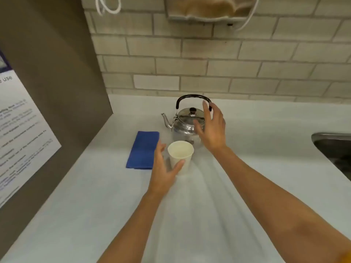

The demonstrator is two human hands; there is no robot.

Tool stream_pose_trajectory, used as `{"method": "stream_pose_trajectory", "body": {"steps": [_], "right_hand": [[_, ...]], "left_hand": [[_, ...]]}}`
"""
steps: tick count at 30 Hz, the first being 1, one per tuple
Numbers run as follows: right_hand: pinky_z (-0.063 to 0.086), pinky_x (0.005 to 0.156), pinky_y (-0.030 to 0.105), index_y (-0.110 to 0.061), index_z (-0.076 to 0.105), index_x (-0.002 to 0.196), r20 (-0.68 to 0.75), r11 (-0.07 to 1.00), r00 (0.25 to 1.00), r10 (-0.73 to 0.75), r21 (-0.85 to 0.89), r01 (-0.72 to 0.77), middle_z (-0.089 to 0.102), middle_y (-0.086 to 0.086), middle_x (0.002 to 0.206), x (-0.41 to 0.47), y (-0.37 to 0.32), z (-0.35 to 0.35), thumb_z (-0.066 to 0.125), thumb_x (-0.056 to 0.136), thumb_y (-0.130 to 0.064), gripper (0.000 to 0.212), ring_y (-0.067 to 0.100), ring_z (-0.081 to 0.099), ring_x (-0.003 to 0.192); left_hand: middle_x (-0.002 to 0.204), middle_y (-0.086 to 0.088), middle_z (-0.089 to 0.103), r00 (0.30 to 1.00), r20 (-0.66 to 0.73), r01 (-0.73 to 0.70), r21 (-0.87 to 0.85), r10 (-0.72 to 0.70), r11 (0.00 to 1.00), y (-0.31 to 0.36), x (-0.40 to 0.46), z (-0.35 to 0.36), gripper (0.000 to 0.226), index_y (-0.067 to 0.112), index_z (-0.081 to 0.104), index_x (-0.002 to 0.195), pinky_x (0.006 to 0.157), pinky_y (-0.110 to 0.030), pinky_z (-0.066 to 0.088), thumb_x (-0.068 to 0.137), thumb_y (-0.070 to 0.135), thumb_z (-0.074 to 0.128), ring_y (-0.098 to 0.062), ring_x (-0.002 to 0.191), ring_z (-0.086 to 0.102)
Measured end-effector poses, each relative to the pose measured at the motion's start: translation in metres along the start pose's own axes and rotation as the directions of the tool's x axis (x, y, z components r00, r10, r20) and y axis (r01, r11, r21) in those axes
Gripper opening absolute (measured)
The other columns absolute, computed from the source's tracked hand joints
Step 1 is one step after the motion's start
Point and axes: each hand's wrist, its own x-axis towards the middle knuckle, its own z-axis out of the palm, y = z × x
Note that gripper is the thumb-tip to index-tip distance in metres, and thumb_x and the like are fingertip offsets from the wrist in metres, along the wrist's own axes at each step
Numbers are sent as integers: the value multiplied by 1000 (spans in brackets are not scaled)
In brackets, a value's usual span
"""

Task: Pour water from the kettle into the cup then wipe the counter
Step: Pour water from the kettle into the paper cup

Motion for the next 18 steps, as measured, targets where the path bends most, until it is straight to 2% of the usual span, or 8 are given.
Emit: {"method": "stream_pose_trajectory", "body": {"steps": [2, 5, 7, 9, 11, 14, 16, 18], "right_hand": [[27, 109, 49, -20, 21, 144, 33, 1000, 999, 20, -3, -20, 25, 16, 150, 20, 0, 2, 51, 90, -38, 64, 33, 25, 136], [33, 104, 51, -24, 26, 143, 90, 1000, 996, 0, -15, 1, 29, 16, 147, 58, 3, 6, 54, 89, -41, 63, 34, 31, 131], [35, 101, 51, -26, 31, 141, 148, 998, 988, -38, -43, 45, 36, 15, 142, 77, 5, 11, 53, 89, -42, 59, 34, 37, 126], [38, 97, 50, -29, 36, 138, 222, 995, 973, -57, -62, 73, 43, 15, 135, 96, 9, 13, 51, 90, -43, 53, 34, 43, 120], [42, 92, 46, -31, 42, 135, 303, 995, 950, -70, -45, 87, 49, 15, 125, 111, 11, 16, 50, 90, -43, 47, 33, 50, 111], [44, 87, 36, -32, 55, 125, 370, 996, 925, -90, 26, 87, 61, 10, 118, 123, 13, 22, 53, 89, -42, 37, 28, 55, 109], [47, 90, 35, -33, 61, 117, 357, 995, 929, -94, 61, 78, 66, 1, 120, 129, 14, 24, 55, 88, -43, 32, 23, 58, 111], [50, 89, 37, -33, 64, 113, 334, 992, 934, -126, 68, 110, 68, -3, 118, 130, 15, 23, 56, 87, -45, 31, 21, 60, 109]], "left_hand": [[140, 14, 35, 997, 47, 64, -33, -63, 997, -2, -3, 7, 111, 46, 6, 140, 106, -31, 33, 56, 58, 78, -8, 131, 37], [133, 19, 40, 991, 81, 112, -29, -109, 993, -11, -1, 12, 115, 53, 4, 137, 102, -30, 38, 56, 44, 85, -7, 126, 42], [126, 34, 38, 990, 83, 119, -11, -117, 993, -15, 3, 11, 115, 54, 4, 136, 102, -29, 38, 55, 42, 85, -2, 122, 42], [119, 51, 31, 990, 92, 103, 2, -103, 995, -17, 4, 12, 112, 57, 7, 134, 101, -22, 37, 55, 41, 85, 7, 119, 42], [117, 58, 27, 992, 81, 93, 27, -95, 995, -18, 4, 13, 107, 62, 9, 129, 96, -10, 36, 57, 39, 84, 16, 120, 37], [119, 58, 26, 994, 61, 89, 44, -92, 995, -20, 5, 14, 104, 65, 8, 127, 89, 1, 36, 61, 36, 83, 20, 120, 34], [121, 56, 29, 995, 46, 81, 44, -83, 996, -23, 6, 15, 102, 64, 9, 128, 89, 1, 36, 63, 36, 82, 17, 121, 36], [126, 47, 34, 995, 37, 86, 54, -88, 995, -26, 7, 16, 99, 60, 12, 131, 94, -5, 39, 64, 37, 81, 11, 123, 39]]}}
